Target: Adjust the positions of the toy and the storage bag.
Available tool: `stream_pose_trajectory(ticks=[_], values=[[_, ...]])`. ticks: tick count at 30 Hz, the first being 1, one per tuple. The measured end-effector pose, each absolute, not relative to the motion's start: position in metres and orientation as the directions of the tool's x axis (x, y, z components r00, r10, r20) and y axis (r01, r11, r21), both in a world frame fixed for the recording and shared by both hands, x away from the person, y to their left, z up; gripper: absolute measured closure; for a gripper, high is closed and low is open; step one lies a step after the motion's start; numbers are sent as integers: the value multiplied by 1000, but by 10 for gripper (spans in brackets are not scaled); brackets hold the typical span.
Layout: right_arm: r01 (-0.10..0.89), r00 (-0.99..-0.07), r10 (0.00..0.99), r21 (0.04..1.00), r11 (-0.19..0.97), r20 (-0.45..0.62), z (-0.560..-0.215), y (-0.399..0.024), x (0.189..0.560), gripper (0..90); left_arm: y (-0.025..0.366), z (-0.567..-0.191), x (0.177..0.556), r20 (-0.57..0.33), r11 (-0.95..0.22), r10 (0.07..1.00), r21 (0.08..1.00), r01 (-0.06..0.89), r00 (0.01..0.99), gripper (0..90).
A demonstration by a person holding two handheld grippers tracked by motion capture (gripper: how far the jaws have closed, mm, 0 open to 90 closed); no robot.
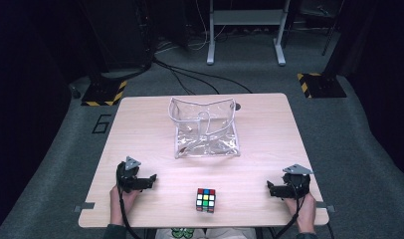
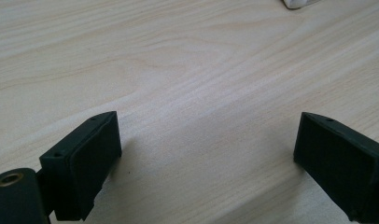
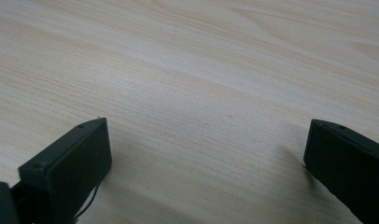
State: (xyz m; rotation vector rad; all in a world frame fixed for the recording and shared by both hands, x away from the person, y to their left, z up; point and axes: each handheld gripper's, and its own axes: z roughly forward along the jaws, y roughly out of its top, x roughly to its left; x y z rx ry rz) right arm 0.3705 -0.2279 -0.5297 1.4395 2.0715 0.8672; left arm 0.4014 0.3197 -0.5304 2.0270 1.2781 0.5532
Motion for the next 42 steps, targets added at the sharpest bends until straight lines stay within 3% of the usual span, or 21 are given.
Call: stream_pose_trajectory(ticks=[29, 42], values=[[650, -337, 941, 717, 252, -26, -528, -227, 372, 1, 320, -530, 401, 0, -295, 903, 727, 620, 430, 71], [628, -396, 918, 729, 272, -1, -521, -213, 366, 0, 320, -530, 401, 0, -295, 903, 727, 620, 430, 71]])
